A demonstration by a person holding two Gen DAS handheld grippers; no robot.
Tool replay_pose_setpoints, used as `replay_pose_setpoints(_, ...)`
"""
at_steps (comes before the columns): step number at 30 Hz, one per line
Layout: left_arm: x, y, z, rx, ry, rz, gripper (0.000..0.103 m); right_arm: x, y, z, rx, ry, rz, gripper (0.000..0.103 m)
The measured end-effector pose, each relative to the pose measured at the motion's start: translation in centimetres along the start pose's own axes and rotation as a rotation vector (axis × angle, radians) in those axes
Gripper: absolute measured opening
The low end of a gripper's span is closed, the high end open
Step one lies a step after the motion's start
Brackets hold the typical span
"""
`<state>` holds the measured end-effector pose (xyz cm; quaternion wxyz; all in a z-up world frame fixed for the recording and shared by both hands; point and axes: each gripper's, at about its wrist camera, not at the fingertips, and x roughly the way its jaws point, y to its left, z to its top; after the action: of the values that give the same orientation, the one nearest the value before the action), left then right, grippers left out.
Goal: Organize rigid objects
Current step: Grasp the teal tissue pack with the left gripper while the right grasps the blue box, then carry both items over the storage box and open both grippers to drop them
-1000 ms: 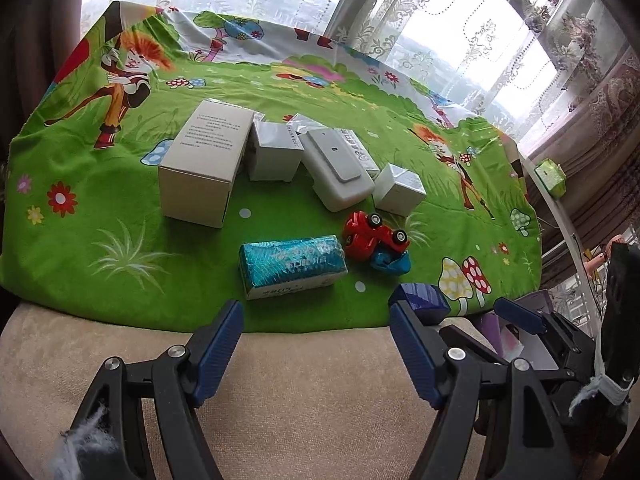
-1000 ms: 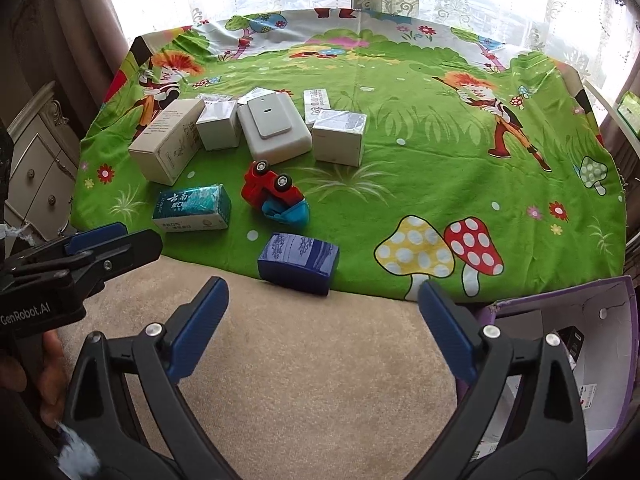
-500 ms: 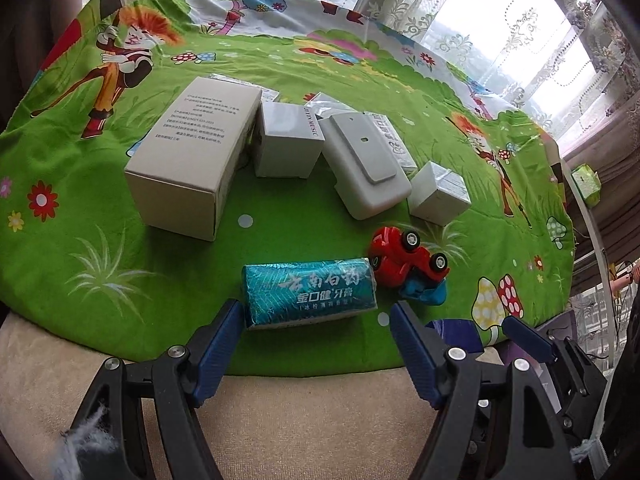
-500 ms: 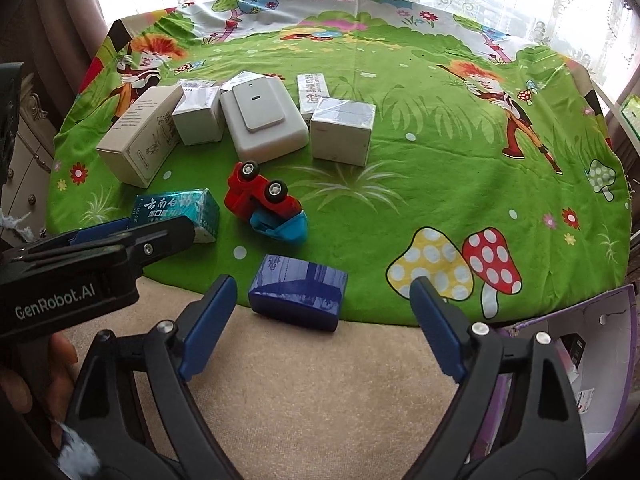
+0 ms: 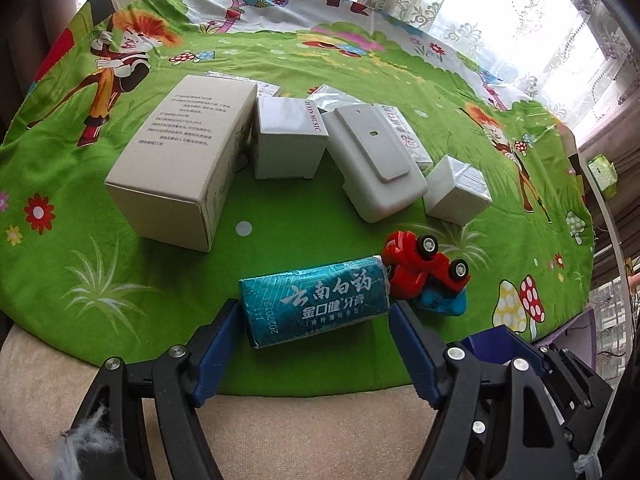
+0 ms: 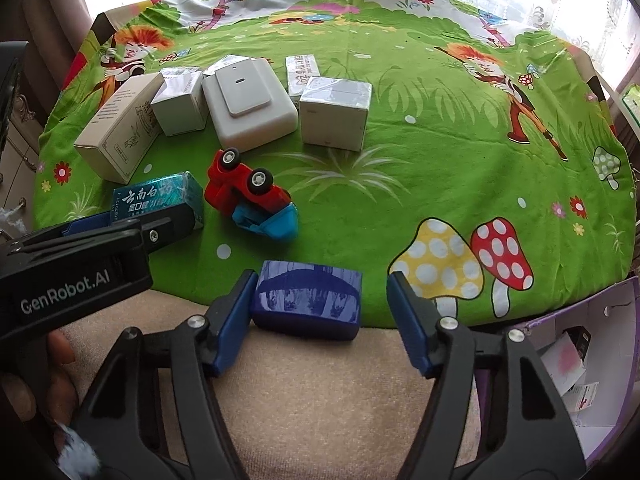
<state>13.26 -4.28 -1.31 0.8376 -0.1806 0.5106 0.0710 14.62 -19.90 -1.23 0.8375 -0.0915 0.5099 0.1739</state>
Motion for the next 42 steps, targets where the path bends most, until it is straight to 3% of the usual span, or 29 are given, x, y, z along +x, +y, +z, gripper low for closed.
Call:
replay_pose_setpoints(12,-2.6,0.2,-1.3,-0.020,-0.074,-0.029,0.075,-1.6,-0.4,-0.5,0.018,-0.059,0.001,0.054)
replay_pose_setpoints(21,-4.3,-2.2,-2.6,0.034,-0.104,-0.069,0.075,-3.8,-1.4,-1.3,0.035,-0.110,-0.007,0.054)
replay_pose_setpoints(42,-6.2,-11.7,-6.1,0.291,-0.125,-0.202,0.075,-9.0,-9.5,-6.5,0.165,-0.169,-0.091,0.054)
